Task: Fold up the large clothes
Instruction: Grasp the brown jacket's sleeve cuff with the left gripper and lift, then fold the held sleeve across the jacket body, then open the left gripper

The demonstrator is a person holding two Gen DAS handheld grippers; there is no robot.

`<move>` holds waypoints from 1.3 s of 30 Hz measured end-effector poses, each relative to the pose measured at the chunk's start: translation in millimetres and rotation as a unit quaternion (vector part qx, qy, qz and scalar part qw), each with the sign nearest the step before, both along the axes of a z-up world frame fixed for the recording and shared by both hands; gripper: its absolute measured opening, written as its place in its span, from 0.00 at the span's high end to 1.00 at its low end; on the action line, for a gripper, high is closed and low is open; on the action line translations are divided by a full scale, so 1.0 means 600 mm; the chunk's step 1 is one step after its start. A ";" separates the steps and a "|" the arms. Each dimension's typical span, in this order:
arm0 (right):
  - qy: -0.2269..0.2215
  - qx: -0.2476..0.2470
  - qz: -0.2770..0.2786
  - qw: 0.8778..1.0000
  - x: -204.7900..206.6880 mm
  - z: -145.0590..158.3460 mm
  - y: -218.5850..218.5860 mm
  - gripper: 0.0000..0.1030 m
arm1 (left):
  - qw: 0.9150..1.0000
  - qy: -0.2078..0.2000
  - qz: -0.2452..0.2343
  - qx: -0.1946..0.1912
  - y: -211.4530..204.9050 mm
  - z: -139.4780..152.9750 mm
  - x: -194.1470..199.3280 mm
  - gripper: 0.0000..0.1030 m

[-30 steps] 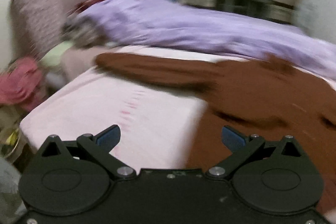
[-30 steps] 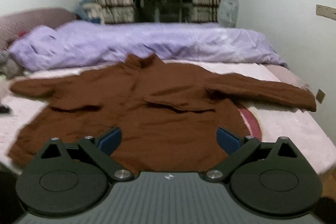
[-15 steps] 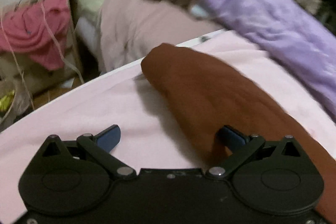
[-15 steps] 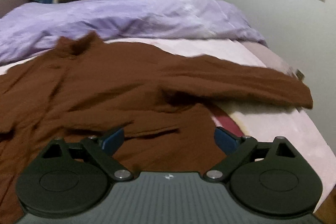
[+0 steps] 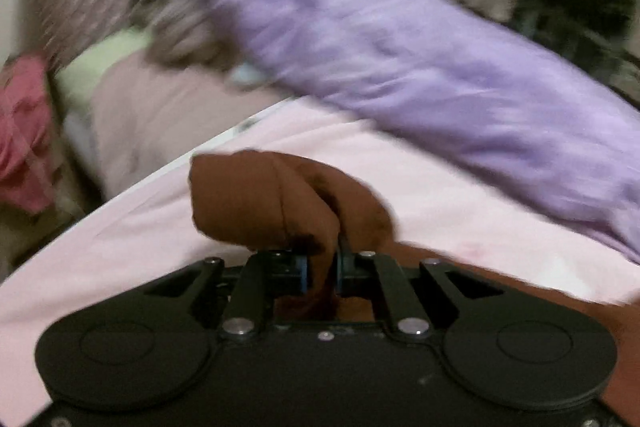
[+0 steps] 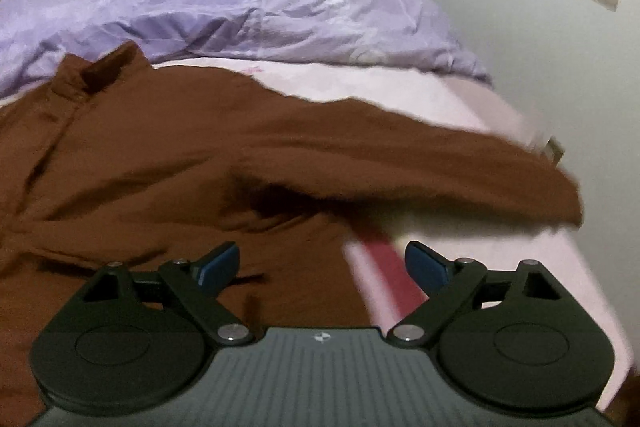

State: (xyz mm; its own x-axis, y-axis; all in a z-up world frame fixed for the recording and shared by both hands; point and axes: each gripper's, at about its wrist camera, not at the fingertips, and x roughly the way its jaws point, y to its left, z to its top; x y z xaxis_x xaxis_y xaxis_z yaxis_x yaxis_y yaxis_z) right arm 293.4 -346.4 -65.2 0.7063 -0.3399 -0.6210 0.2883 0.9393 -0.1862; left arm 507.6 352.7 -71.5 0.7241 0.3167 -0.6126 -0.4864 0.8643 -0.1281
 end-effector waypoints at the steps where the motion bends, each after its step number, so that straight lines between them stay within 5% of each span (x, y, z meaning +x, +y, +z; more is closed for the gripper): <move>1: 0.000 -0.001 0.000 1.000 0.005 0.003 -0.011 0.00 | 1.000 -0.010 -0.025 0.013 -0.045 0.024 -0.005 0.91; 5: -0.005 0.012 0.008 1.000 0.023 0.009 -0.052 0.00 | 0.989 -0.049 -0.115 0.083 -0.244 0.096 -0.033 0.91; 11: 0.002 0.029 0.029 0.999 0.055 0.010 -0.068 0.00 | 0.956 -0.112 -0.270 0.012 -0.561 0.139 -0.072 0.91; 18: 0.001 0.043 0.024 0.999 0.063 0.000 -0.077 0.00 | 0.927 -0.094 -0.361 -0.021 -0.816 0.079 -0.060 0.91; 26: 0.014 0.025 0.021 0.999 0.068 -0.013 -0.070 0.00 | 0.909 -0.018 -0.415 -0.033 -0.944 -0.064 -0.042 0.90; 30: 0.023 0.025 0.020 0.999 0.072 -0.018 -0.072 0.00 | 0.901 0.015 -0.434 -0.014 -0.978 -0.123 -0.060 0.71; 32: 0.027 0.026 0.017 0.999 0.073 -0.020 -0.072 0.00 | 0.900 0.009 -0.435 -0.001 -0.985 -0.128 -0.060 0.68; 39: 0.027 0.025 0.007 0.999 0.073 -0.023 -0.075 0.00 | 0.887 -0.020 -0.461 -0.030 -0.951 -0.086 -0.082 0.32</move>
